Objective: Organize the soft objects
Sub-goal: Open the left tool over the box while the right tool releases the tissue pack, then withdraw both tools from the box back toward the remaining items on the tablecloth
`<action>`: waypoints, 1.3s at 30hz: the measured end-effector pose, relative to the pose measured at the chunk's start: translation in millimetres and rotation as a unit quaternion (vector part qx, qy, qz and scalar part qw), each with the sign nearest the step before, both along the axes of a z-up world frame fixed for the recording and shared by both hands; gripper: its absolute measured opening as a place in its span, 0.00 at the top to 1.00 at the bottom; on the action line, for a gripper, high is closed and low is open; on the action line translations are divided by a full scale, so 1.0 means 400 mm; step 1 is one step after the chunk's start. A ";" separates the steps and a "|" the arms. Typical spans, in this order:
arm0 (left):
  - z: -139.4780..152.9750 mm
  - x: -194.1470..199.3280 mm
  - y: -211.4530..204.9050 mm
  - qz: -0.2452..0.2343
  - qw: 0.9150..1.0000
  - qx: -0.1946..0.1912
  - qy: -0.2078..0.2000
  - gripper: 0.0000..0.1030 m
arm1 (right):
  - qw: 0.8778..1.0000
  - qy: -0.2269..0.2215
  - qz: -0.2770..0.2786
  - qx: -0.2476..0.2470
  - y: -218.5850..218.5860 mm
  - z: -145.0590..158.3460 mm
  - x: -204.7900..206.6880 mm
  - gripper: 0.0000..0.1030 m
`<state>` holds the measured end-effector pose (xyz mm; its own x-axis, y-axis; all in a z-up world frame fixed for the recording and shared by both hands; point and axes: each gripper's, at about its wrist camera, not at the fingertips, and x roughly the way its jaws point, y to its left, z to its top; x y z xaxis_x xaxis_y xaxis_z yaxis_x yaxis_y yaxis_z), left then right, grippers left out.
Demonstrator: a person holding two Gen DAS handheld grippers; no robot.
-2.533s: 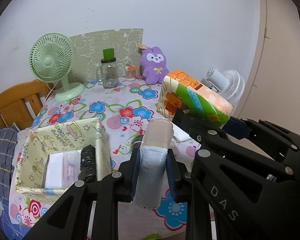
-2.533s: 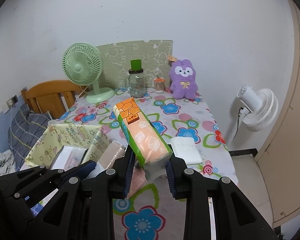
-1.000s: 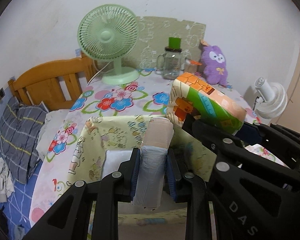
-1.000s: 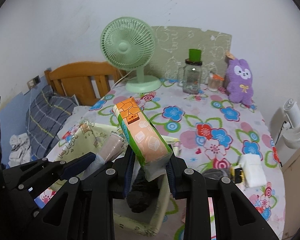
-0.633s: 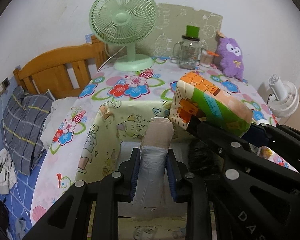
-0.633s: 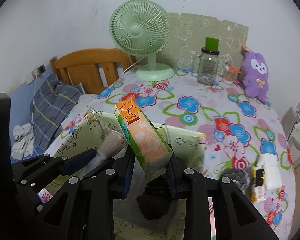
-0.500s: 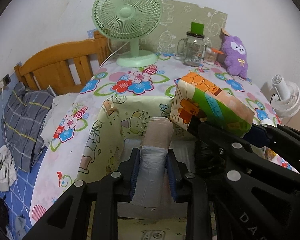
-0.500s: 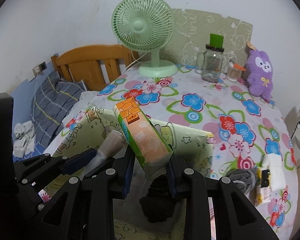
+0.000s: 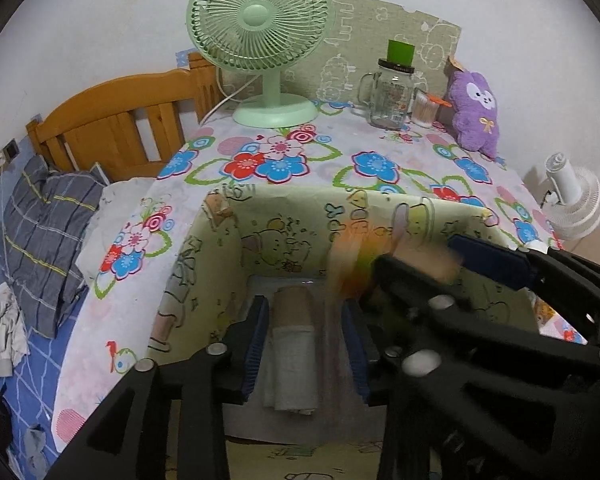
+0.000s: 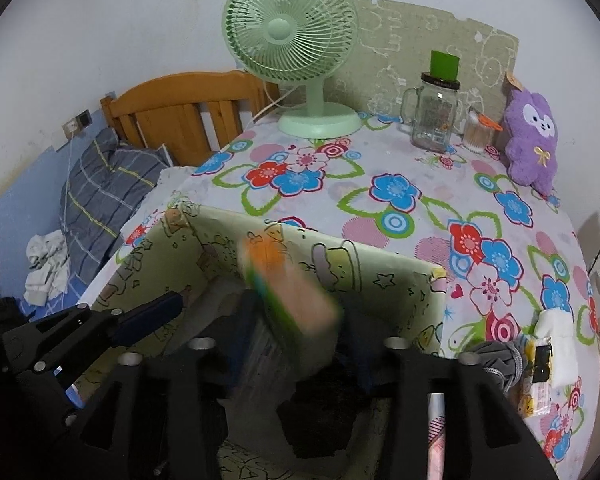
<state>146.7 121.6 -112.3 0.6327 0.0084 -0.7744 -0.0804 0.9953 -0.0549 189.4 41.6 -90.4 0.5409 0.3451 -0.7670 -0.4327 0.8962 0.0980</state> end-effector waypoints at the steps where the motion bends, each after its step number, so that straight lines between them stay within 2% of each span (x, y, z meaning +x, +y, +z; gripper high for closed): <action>1: 0.001 -0.001 -0.003 -0.002 1.000 -0.003 0.000 0.54 | 1.000 0.000 -0.003 0.002 -0.004 0.000 0.000 0.38; 7: 0.012 -0.010 -0.023 -0.005 1.000 0.001 -0.008 0.32 | 1.000 -0.006 -0.011 0.002 -0.022 0.011 -0.008 0.29; 21: 0.066 -0.058 -0.083 -0.014 0.999 0.003 -0.034 0.27 | 0.999 -0.031 -0.027 0.010 -0.093 0.068 -0.063 0.21; 39: 0.140 -0.124 -0.184 -0.029 0.997 0.023 -0.071 0.11 | 0.996 -0.074 -0.050 0.023 -0.204 0.149 -0.144 0.15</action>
